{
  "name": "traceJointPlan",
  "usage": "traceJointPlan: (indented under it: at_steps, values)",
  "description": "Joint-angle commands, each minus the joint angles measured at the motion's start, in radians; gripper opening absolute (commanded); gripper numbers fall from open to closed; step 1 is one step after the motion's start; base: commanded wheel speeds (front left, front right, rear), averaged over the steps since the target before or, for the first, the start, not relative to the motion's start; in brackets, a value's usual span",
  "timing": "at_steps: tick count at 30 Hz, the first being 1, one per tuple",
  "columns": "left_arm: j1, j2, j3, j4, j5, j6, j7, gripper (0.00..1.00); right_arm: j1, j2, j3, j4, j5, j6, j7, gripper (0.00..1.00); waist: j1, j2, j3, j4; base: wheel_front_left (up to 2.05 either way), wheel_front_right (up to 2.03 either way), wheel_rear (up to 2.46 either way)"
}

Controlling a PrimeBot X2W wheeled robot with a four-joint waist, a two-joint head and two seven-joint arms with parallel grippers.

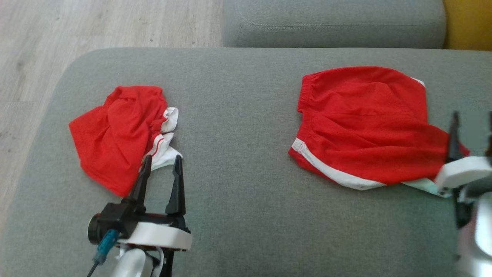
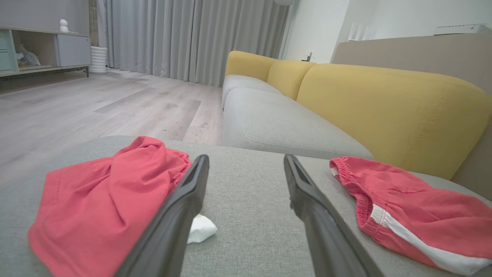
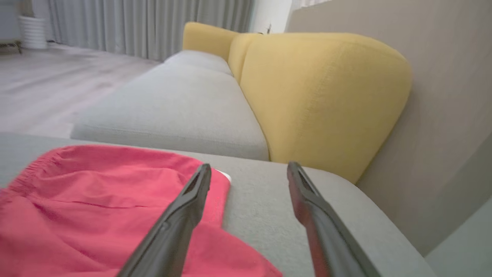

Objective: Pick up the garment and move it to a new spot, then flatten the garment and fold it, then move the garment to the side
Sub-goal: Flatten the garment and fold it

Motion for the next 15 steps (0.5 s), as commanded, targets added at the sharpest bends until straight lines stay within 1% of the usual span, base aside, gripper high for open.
traceJointPlan:
  at_steps: [1, 3, 5, 8, 10, 12, 15]
  values:
    - [-0.03, -0.001, 0.035, -0.03, 0.016, -0.008, -0.01, 1.0, -0.023, 0.009, 0.044, -0.045, 0.024, -0.001, -0.037, 1.0, 0.0, 0.0, -0.003, -0.005, 0.0, 0.0, 0.0]
    - [-0.028, -0.001, 0.037, -0.03, 0.018, -0.009, -0.01, 1.0, 0.0, 0.024, 0.072, -0.058, 0.067, -0.001, -0.064, 1.0, 0.0, 0.0, -0.006, -0.011, 0.0, 0.0, 0.0]
    - [-0.024, -0.001, 0.039, -0.029, 0.021, -0.009, -0.01, 1.0, 0.036, 0.031, 0.122, -0.068, 0.148, -0.001, -0.082, 1.0, 0.0, 0.0, -0.009, -0.016, 0.0, 0.0, 0.0]
    - [-0.017, -0.001, 0.037, -0.025, 0.024, -0.011, -0.01, 1.0, 0.106, 0.032, 0.257, -0.086, 0.301, -0.001, -0.103, 1.0, 0.0, 0.0, -0.009, -0.028, 0.0, 0.0, 0.0]
    - [-0.016, -0.001, 0.035, -0.024, 0.027, -0.013, -0.01, 1.0, 0.148, 0.032, 0.327, -0.109, 0.365, -0.001, -0.113, 1.0, 0.0, 0.0, -0.008, -0.035, 0.0, 0.0, 0.0]
    - [-0.017, -0.001, 0.034, -0.023, 0.028, -0.013, -0.01, 1.0, 0.178, 0.032, 0.38, -0.13, 0.394, -0.001, -0.118, 1.0, 0.0, 0.0, -0.007, -0.039, 0.0, 0.0, 0.0]
    - [-0.02, -0.001, 0.033, -0.022, 0.03, -0.014, -0.01, 1.0, 0.194, 0.032, 0.465, -0.146, 0.392, -0.001, -0.121, 1.0, 0.0, 0.0, -0.006, -0.044, 0.0, 0.0, 0.0]
